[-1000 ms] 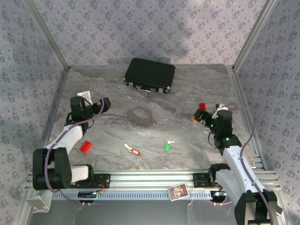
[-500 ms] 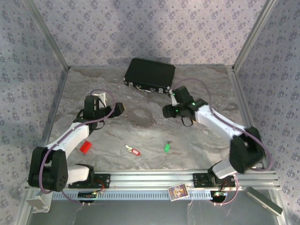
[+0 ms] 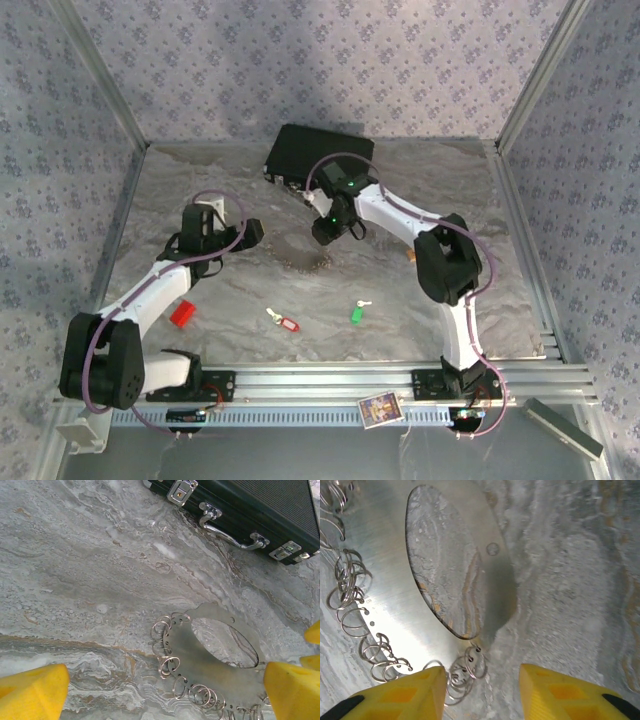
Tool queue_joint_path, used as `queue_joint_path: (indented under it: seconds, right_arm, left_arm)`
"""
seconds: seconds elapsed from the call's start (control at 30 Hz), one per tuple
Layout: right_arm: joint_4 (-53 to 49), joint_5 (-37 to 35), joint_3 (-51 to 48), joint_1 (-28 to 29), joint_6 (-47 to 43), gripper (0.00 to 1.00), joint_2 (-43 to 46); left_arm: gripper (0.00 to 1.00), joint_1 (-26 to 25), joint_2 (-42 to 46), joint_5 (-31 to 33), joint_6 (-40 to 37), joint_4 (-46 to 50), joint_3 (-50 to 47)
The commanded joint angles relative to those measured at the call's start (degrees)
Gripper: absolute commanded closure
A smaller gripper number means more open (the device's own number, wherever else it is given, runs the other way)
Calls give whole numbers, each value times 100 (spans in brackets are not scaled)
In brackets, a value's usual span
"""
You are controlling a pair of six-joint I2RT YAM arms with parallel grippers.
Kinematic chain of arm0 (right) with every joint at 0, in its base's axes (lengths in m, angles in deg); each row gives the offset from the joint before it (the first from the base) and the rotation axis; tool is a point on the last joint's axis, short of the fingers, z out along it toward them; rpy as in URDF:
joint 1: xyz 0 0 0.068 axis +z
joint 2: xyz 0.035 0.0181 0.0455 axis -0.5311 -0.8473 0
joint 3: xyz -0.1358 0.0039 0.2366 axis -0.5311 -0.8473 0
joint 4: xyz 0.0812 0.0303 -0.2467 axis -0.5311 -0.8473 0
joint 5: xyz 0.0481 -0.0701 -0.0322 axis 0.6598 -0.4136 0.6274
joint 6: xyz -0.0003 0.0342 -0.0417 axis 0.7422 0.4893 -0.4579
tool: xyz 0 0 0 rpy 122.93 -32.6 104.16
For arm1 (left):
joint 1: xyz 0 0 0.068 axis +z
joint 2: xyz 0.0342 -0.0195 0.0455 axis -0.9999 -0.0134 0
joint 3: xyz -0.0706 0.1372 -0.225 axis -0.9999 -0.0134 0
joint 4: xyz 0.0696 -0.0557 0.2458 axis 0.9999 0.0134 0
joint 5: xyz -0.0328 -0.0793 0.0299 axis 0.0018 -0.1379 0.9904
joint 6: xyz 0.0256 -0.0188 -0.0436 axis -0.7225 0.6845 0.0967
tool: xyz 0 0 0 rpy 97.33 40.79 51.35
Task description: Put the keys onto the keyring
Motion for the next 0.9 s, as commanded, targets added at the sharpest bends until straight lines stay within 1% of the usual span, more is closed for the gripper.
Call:
queue_joint_path:
  seconds: [0.0, 0.13, 0.33, 0.43, 0.57, 0.7, 0.87]
  right_arm:
    - [-490, -63, 306, 63, -218, 62, -300]
    - [-499, -65, 368, 99, -171, 66, -444]
    - [-565, -117, 390, 104, -166, 67, -572]
    - [-564, -146, 390, 111, -163, 69, -573]
    - [-621, -151, 403, 124, -169, 69, -594]
    - [-635, -224, 399, 159, -168, 65, -627]
    - [-617, -438, 403, 175, -153, 65, -664]
  left_arm:
    - [1, -21, 58, 118, 88, -80, -2]
    - [1, -22, 101, 108, 169, -132, -34]
    - [1, -21, 253, 171, 206, -190, -102]
    - [1, -21, 299, 234, 202, -166, -73]
    - [1, -21, 386, 353, 162, -109, -34]
    - [1, -21, 449, 372, 179, -111, -22]
    - [1, -21, 416, 394, 224, -77, 1]
